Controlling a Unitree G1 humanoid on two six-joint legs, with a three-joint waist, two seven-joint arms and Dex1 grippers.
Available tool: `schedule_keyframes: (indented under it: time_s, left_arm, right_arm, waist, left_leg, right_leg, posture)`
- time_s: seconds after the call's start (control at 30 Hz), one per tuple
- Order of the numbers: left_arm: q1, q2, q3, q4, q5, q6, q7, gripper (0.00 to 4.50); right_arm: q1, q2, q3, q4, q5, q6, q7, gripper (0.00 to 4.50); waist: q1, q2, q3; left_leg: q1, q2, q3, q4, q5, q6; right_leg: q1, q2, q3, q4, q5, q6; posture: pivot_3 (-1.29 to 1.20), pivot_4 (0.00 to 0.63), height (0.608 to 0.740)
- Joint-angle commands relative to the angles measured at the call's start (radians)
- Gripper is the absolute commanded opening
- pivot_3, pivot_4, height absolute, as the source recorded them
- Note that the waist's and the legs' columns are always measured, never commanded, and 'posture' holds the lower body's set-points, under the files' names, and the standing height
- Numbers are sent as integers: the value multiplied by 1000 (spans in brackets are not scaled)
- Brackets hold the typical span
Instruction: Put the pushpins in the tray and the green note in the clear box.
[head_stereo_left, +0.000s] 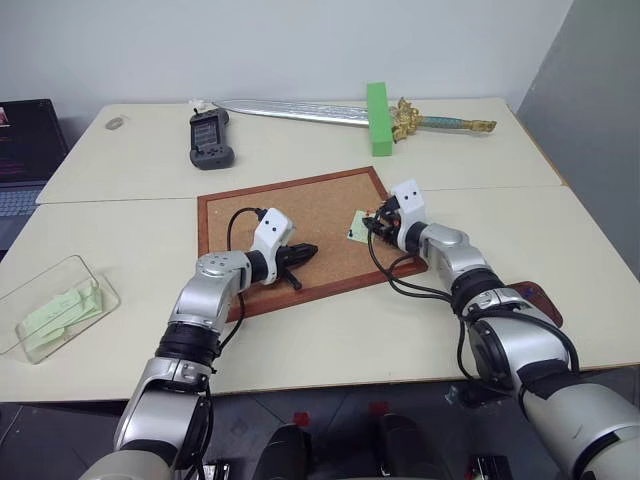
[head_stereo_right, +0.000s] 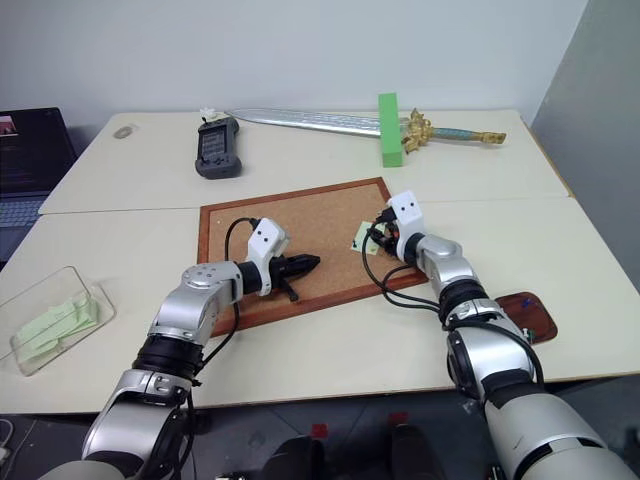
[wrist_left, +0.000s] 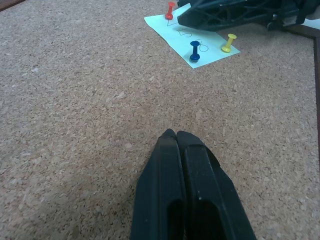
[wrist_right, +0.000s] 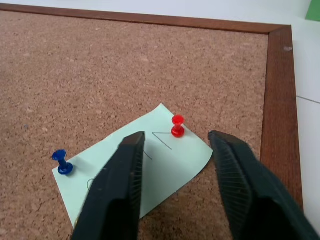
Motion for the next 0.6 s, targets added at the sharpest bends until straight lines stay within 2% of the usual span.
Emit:
schedule_keyframes:
  time_s: [0.03, 0.17, 0.5, 0.6]
  left_arm:
    - [14, 12, -11, -17, 8, 18, -2, 0]
    - [11, 12, -10, -21, 7, 23, -3, 0]
    - [23, 16, -11, -38, 4, 34, -5, 0]
    - [27, 18, -10, -45, 4, 37, -5, 0]
  right_arm:
    - [-31, 11, -16, 2, -12, -35, -8, 1073]
    - [-35, 18, -18, 8, -22, -40, -19, 344]
    - [-48, 18, -19, 25, -54, -55, -54, 344]
    - [-52, 23, -22, 28, -59, -58, -57, 758]
  waist:
    - [0, 0, 0]
    - [0, 0, 0]
    - [-3, 0, 0]
    - [-3, 0, 0]
  left_leg:
    - [0, 0, 0, 0, 0, 0]
    - [0, 0, 0, 0, 0, 0]
    - [0, 0, 0, 0, 0, 0]
    - [0, 0, 0, 0, 0, 0]
  right_leg:
    - [0, 0, 0, 0, 0, 0]
    - [0, 0, 0, 0, 0, 0]
    - [0, 0, 0, 0, 0, 0]
    - [0, 0, 0, 0, 0, 0]
  posture:
    - [0, 150, 740]
    - [0, 150, 740]
    - [0, 150, 740]
    - [0, 150, 740]
